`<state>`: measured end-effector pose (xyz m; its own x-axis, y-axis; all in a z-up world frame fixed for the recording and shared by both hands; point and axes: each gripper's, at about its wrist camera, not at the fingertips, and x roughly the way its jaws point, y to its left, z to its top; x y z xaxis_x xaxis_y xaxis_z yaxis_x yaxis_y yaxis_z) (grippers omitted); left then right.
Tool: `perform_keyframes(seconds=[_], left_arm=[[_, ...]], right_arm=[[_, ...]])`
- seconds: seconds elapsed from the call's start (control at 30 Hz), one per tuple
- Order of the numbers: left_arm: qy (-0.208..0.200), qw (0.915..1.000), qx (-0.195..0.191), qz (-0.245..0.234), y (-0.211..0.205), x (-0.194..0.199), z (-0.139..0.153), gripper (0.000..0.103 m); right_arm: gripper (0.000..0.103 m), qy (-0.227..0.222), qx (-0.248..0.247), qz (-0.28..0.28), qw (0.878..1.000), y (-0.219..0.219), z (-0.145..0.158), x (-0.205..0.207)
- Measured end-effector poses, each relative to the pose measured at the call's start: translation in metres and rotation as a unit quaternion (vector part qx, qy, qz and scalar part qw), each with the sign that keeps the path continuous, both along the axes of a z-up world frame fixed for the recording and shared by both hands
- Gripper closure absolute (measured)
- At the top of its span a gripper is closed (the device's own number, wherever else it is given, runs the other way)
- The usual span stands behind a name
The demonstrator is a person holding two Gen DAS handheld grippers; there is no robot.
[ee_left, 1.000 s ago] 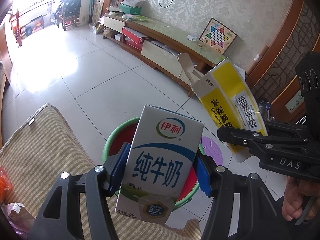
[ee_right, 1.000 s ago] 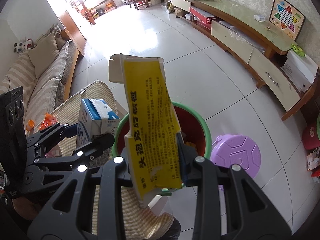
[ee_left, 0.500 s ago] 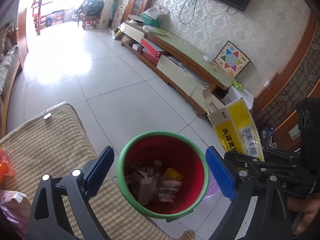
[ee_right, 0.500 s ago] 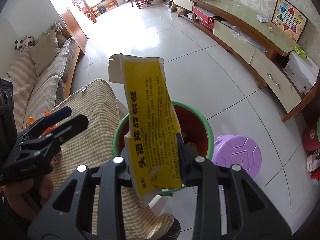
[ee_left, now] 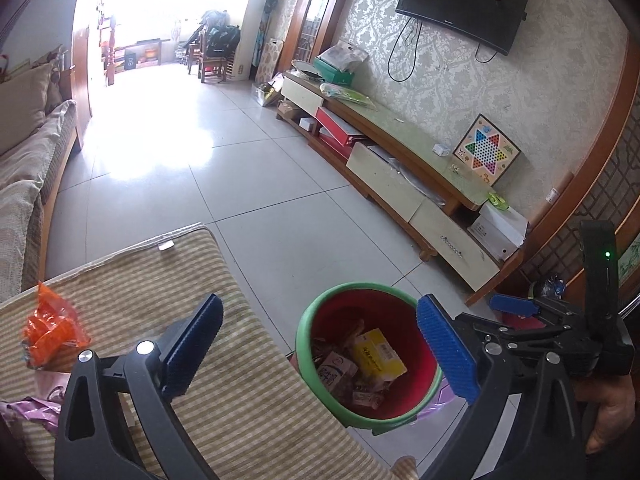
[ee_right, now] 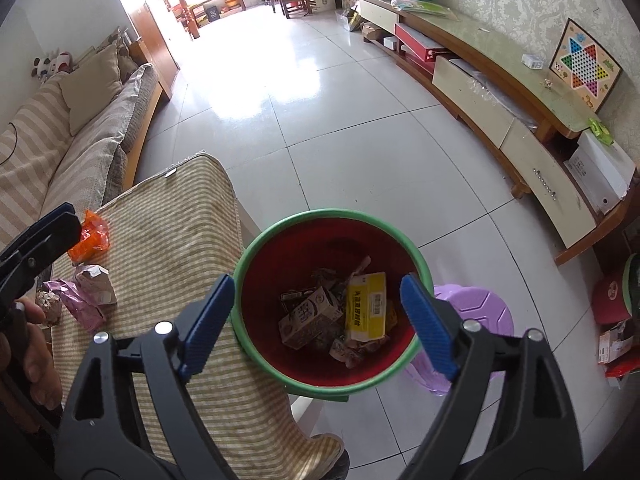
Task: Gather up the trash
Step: 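Grasp the pink wrapper with the right tool while the left tool grasps crumpled newspaper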
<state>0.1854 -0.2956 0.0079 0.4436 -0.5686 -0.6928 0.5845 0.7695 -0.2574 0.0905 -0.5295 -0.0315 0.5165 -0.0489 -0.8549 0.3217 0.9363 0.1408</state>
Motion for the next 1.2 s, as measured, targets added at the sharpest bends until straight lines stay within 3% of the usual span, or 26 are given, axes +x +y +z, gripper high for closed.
perform_keyframes(seconds=[0.27, 0.47, 0.9, 1.07, 1.2], left_arm=[[0.002, 0.999, 0.009, 0.044, 0.072, -0.007, 0.001, 0.008], [0.025, 0.9942, 0.04, 0.096, 0.142, -0.016, -0.023, 0.008], [0.049, 0.9661, 0.054, 0.247, 0.312, -0.024, -0.054, 0.008], [0.063, 0.9538, 0.06, 0.288, 0.359, -0.018, -0.071, 0.008], [0.075, 0.9486, 0.071, 0.299, 0.381, -0.011, -0.089, 0.008]], right_arm=[[0.012, -0.007, -0.034, 0.077, 0.996, 0.059, 0.008, 0.025], [0.008, -0.028, -0.062, 0.16, 0.985, 0.128, 0.017, 0.044], [0.008, -0.061, -0.082, 0.292, 0.951, 0.251, 0.008, 0.051], [0.008, -0.087, -0.063, 0.333, 0.937, 0.291, 0.002, 0.05], [0.008, -0.085, -0.07, 0.378, 0.919, 0.329, -0.013, 0.05]])
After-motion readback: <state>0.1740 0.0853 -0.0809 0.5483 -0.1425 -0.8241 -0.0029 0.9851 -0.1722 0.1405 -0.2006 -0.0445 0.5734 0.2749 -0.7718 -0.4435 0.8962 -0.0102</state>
